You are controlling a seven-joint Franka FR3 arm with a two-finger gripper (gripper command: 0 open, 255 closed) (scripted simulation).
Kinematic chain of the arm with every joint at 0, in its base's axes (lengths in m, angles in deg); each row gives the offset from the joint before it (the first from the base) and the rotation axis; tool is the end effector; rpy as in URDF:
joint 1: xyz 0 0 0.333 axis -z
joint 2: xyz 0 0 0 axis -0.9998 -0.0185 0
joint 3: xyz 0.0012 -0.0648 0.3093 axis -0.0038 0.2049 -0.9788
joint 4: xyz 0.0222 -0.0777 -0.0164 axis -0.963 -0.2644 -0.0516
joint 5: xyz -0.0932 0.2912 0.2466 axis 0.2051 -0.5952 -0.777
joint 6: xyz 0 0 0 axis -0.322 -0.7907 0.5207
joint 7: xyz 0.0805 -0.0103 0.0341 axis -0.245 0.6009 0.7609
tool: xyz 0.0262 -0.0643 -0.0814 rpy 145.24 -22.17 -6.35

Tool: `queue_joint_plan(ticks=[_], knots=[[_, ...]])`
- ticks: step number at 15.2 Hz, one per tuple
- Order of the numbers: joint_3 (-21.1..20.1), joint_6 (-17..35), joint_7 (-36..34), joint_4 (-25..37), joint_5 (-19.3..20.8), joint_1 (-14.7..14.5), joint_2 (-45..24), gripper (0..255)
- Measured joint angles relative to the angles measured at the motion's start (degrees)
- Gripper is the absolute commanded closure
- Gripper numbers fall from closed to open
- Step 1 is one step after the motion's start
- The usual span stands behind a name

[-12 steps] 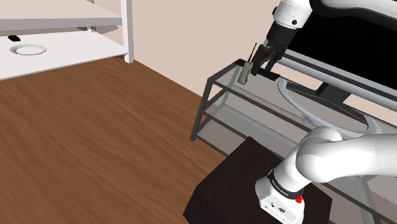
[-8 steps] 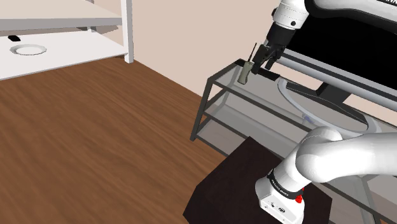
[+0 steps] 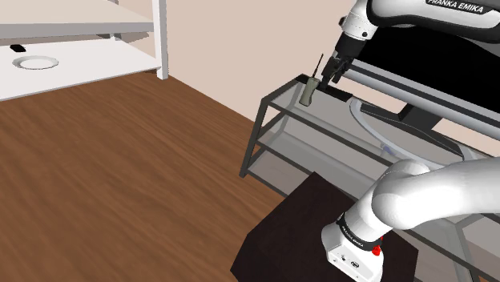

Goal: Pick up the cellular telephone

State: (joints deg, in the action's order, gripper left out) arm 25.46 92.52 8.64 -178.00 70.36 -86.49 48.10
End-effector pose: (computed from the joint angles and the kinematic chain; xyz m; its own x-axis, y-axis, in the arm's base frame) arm 0.3463 -0.1173 0.6036 0.9989 -0.0180 0.0444 -0.0210 -0.9974 0.0686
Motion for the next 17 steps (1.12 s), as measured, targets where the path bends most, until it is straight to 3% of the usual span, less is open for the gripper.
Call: queue_joint_plan(ticks=[10, 17], knots=[[12.7, 7.5, 18.8, 9.7, 0.4, -0.4, -15.5, 0], [20.1, 9.7, 33.3, 22.4, -6.2, -0.5, -31.0, 0]])
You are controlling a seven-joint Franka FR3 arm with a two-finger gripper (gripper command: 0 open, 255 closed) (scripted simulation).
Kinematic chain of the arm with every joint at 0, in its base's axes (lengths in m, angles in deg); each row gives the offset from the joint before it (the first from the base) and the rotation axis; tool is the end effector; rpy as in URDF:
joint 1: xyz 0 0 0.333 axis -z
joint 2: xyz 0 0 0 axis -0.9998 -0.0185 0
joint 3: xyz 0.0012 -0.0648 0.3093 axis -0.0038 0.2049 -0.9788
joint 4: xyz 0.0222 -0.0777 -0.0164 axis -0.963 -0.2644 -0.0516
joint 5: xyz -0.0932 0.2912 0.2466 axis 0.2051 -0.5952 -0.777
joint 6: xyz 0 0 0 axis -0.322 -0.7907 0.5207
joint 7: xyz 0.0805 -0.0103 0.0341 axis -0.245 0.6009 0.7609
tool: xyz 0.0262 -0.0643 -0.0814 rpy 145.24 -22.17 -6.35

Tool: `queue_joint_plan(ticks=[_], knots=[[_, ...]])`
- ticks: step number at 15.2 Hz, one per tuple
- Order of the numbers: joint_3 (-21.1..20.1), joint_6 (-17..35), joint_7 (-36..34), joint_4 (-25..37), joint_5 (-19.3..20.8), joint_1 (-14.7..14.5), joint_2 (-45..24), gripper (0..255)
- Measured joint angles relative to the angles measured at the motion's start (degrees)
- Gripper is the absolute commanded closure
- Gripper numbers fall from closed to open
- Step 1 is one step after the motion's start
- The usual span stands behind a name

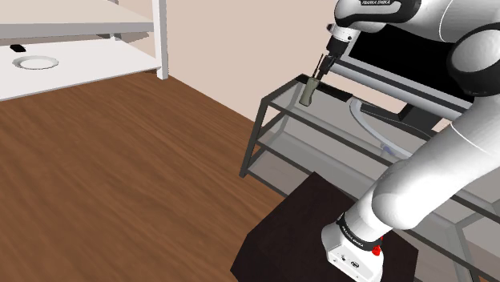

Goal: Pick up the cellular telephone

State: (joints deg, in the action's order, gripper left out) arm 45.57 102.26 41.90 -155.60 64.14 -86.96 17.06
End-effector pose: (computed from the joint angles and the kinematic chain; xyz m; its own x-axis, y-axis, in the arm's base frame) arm 0.4496 -0.3094 0.5632 0.9811 0.1890 0.0409 0.1864 -0.9807 0.0591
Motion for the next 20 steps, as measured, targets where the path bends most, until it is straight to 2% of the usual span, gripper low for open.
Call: queue_joint_plan(ticks=[4, 11, 12, 20], knots=[[2.4, -0.1, 7.4, 7.2, -5.0, 1.7, -8.4, 0], [2.5, 4.6, 8.3, 3.2, -5.6, 1.9, -9.3, 0], [2.5, 5.0, 8.2, 2.9, -5.6, 1.9, -9.3, 255], [2.5, 5.4, 8.2, 2.6, -5.6, 1.8, -9.2, 255]])
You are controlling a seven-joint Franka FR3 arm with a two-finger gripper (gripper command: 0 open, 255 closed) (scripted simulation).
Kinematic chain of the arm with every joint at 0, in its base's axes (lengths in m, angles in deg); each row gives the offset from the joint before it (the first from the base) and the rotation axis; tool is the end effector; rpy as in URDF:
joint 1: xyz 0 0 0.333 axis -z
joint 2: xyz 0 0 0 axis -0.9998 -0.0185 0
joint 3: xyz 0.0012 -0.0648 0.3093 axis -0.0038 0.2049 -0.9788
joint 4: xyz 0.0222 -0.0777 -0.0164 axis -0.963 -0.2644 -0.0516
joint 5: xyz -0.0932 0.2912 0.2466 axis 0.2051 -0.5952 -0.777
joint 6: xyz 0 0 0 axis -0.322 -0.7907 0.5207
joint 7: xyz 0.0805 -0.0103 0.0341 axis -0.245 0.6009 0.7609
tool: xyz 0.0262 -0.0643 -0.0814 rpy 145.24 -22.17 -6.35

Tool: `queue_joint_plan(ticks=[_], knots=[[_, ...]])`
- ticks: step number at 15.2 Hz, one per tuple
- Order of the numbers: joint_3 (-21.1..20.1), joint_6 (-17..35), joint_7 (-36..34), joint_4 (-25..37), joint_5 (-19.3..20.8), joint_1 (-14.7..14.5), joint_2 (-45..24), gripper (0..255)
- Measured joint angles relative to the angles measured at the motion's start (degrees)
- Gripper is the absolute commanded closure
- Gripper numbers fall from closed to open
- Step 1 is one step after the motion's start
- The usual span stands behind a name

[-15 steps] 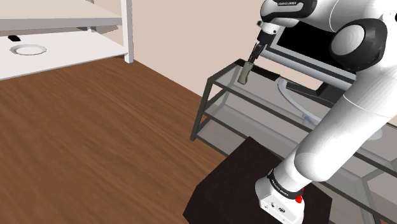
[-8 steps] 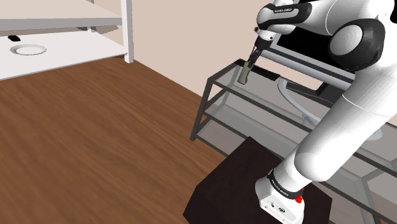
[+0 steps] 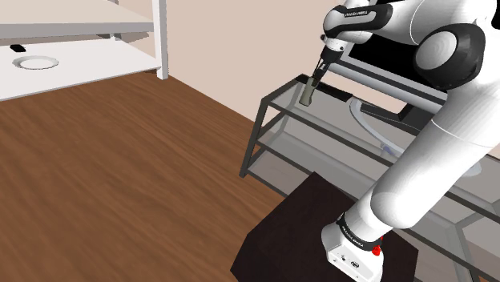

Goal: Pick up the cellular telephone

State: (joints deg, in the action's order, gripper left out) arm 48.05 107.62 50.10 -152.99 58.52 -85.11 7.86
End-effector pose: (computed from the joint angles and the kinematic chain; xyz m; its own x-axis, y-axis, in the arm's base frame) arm 0.4740 -0.3483 0.5172 0.9715 0.2331 0.0422 0.2304 -0.9712 0.0601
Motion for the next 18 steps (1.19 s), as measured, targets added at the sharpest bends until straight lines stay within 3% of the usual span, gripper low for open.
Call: queue_joint_plan(ticks=[5, 18], knots=[[0.0, -1.5, -0.1, 1.2, 0.2, 0.0, 0.2, 255], [0.2, -11.4, 0.2, 12.0, -0.4, 0.4, -0.9, 255]])
